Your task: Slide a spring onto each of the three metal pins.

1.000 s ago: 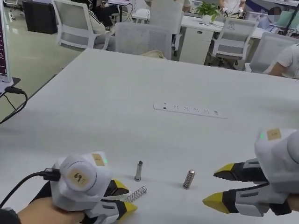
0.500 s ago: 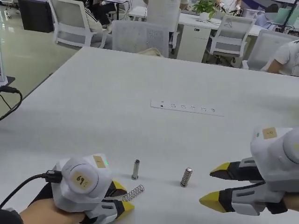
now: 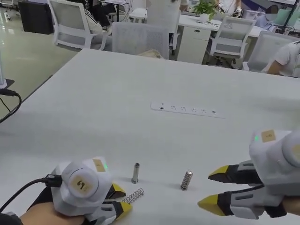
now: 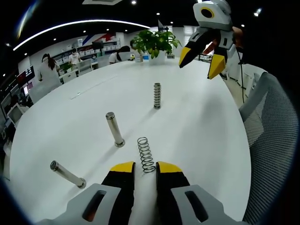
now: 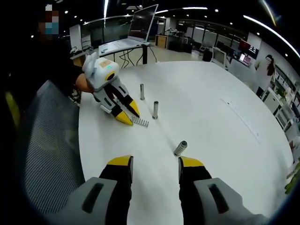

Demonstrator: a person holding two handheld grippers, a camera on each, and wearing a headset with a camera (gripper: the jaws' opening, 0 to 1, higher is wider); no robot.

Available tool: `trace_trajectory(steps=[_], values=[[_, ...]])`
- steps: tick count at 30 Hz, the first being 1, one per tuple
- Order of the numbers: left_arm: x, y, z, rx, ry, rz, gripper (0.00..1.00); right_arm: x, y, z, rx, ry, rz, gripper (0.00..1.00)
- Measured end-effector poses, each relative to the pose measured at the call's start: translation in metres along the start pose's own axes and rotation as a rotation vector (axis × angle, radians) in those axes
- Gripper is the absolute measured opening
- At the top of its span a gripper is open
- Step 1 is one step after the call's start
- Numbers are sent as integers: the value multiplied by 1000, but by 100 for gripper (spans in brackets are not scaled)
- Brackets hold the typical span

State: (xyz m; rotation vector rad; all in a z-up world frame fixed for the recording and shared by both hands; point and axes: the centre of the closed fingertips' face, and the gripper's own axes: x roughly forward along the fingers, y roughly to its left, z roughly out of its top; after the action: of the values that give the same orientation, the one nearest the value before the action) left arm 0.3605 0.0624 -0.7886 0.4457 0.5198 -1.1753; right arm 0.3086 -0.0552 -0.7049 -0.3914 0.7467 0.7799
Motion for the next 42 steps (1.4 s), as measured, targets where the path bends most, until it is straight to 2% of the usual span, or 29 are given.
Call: trace_trajectory(steps=[4,8,12,20,23,28,33,40,42], values=[[0,0,0,15,3,6,6,2,3,-1,-2,2,8,36],[0,1,0,13,3,9,6,3,5,-3,-3,7,16,36],[1,-1,1,6,-1,-1,13,3,4,-2,-5,7,17,36],[3,-1,2,24,-2,-2,8,5,4,-1,-9,3,18,36],[3,-2,2,36,-2,-7,3,5,5,-2,-10,6,20,36],[2,-3,2,40,-1,-8,3,6,7,0,-14,5,21,35],[-3,-4,1,61,-1,-16,3,6,9,3,-18,-1,24,35],[-15,-5,6,57,-20,-23,3,7,13,6,-26,-6,31,35],[-22,-6,8,67,-27,-25,3,7,15,7,-29,-7,37,35]])
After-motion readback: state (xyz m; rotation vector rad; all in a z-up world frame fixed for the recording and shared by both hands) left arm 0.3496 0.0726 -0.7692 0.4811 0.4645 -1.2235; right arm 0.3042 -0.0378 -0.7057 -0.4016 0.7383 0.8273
